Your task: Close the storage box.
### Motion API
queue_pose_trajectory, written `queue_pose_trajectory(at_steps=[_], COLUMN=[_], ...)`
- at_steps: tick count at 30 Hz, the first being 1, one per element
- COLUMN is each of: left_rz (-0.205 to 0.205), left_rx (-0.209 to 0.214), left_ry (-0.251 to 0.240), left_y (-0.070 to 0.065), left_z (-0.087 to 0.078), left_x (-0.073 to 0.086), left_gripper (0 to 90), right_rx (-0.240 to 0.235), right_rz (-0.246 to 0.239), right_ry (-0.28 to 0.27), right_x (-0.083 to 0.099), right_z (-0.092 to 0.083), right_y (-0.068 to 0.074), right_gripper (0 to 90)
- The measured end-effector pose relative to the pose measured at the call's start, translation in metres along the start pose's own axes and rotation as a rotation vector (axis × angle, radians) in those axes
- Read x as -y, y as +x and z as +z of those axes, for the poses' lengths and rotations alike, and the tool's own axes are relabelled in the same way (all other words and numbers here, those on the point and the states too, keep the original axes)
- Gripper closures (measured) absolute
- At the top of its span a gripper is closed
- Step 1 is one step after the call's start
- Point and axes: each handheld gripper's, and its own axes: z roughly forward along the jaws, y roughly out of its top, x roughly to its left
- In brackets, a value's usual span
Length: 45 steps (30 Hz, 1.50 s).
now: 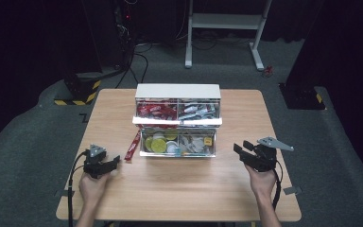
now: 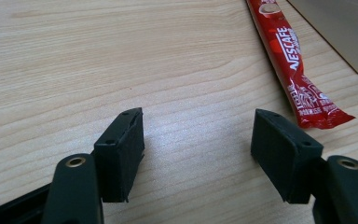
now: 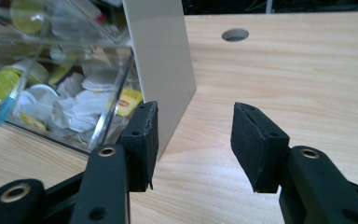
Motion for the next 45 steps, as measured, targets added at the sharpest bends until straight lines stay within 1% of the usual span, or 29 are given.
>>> queue_pose_trajectory(at_steps=[6, 12, 21, 26, 29, 31, 32, 33, 37, 42, 45], left_rz=[0.0, 0.0, 0.0, 0.0, 0.0, 0.0, 0.0, 0.0, -0.001, 0.0, -0.001], left_rx=[0.0, 0.0, 0.0, 0.001, 0.001, 0.001, 0.001, 0.001, 0.001, 0.001, 0.001], left_ry=[-0.001, 0.0, 0.0, 0.0, 0.0, 0.0, 0.0, 0.0, 0.0, 0.0, 0.0], left_y=[0.0, 0.0, 0.0, 0.0, 0.0, 0.0, 0.0, 0.0, 0.0, 0.0, 0.0], left_z=[0.0, 0.0, 0.0, 0.0, 0.0, 0.0, 0.0, 0.0, 0.0, 0.0, 0.0], left_x=[0.0, 0.0, 0.0, 0.0, 0.0, 0.0, 0.0, 0.0, 0.0, 0.0, 0.0], left_gripper=[35.0, 35.0, 35.0, 35.0, 35.0, 35.0, 35.0, 35.0, 35.0, 34.9, 34.9], right_rx=[0.019, 0.027, 0.05, 0.088, 0.1, 0.111, 0.117, 0.121, 0.161, 0.198, 0.209], right_rz=[-0.011, -0.002, -0.01, -0.032, -0.021, -0.033, -0.03, -0.042, -0.057, -0.052, -0.053], right_ry=[0.015, 0.03, 0.059, 0.082, 0.095, 0.096, 0.1, 0.1, 0.114, 0.123, 0.129], right_x=[0.009, 0.018, 0.024, 0.025, 0.027, 0.027, 0.027, 0.027, 0.028, 0.028, 0.029], right_z=[0.008, 0.017, 0.031, 0.04, 0.045, 0.047, 0.049, 0.05, 0.054, 0.058, 0.06], right_y=[0.001, 0.0, -0.001, -0.004, -0.005, -0.006, -0.006, -0.006, -0.007, -0.011, -0.012], right_gripper=[51.5, 51.6, 51.6, 51.5, 51.5, 51.4, 51.4, 51.3, 49.5, 46.4, 45.3])
